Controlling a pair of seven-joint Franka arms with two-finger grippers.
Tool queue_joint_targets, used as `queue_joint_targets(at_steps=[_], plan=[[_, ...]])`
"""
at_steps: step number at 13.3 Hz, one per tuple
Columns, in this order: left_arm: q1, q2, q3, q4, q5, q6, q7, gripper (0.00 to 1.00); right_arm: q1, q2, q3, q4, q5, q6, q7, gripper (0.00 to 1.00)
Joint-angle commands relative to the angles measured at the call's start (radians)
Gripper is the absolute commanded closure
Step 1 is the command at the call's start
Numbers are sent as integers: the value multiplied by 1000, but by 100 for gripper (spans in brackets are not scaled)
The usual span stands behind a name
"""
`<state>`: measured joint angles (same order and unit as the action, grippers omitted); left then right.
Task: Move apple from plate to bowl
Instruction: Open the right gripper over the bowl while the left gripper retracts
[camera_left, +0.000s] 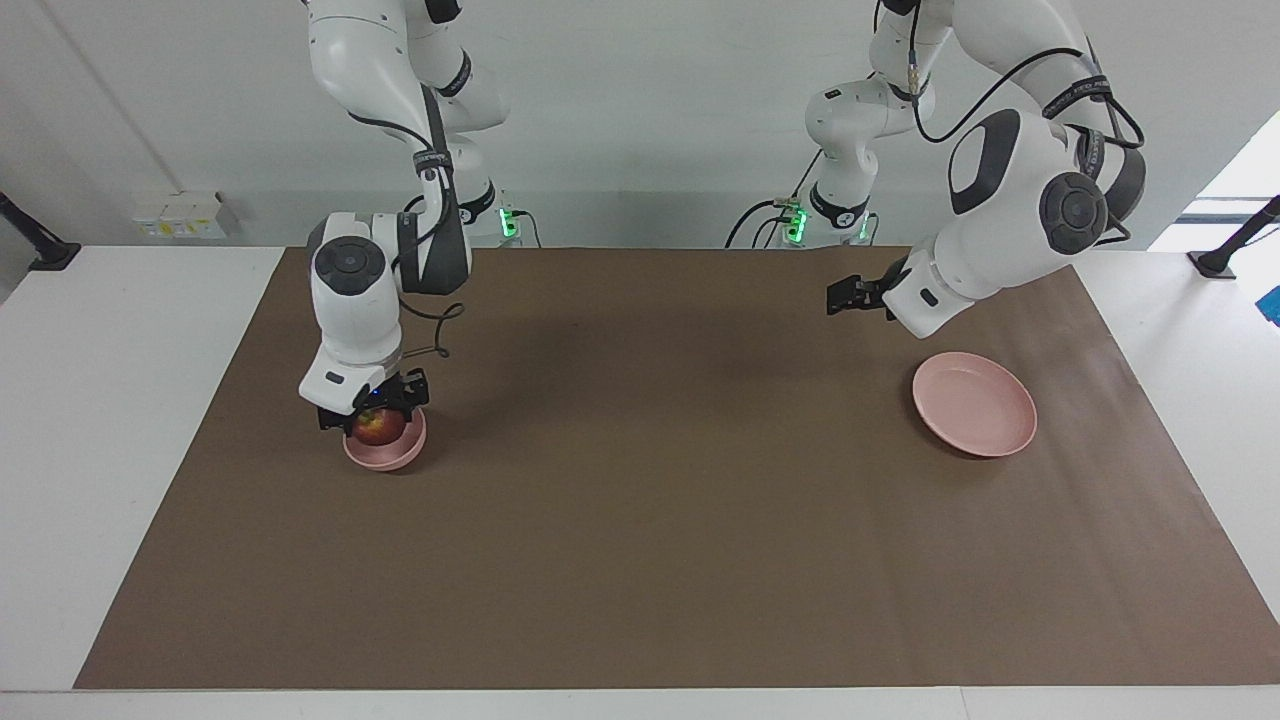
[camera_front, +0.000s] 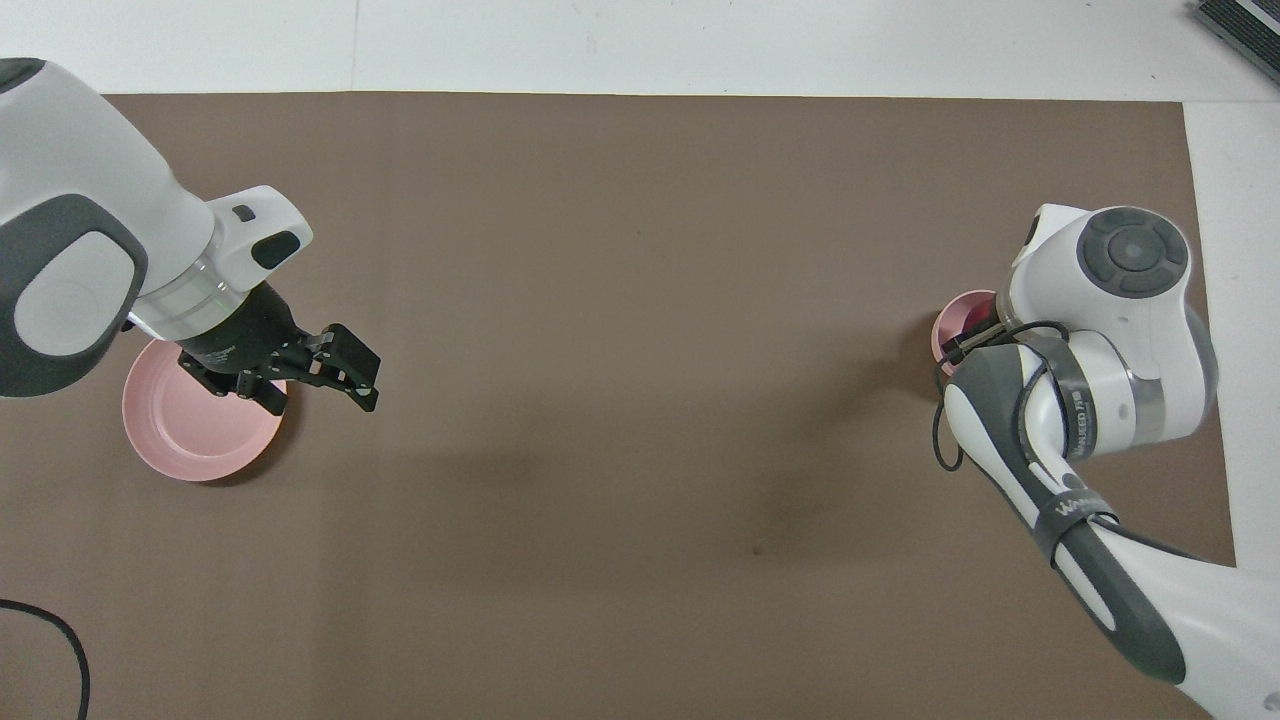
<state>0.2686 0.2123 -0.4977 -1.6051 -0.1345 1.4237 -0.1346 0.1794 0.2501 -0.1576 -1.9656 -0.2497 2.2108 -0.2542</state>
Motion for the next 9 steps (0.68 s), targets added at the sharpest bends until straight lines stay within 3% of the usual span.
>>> queue_joint_targets(at_steps=[1,2,5,9], plan=[[46,-39,-4,-44,82,4,94,0,-11,6,3,-22,-31,47,39,100],[57,-42,-4,-44,93,6,131,0,-11,6,3,-22,-31,49,46,100],[76,-60,-2,-41,127,35,145,0,-11,21,3,-27,-31,52,72,86],[78,-65,-2,-38,128,86,144,0,-12,34,3,-26,-31,66,75,59]])
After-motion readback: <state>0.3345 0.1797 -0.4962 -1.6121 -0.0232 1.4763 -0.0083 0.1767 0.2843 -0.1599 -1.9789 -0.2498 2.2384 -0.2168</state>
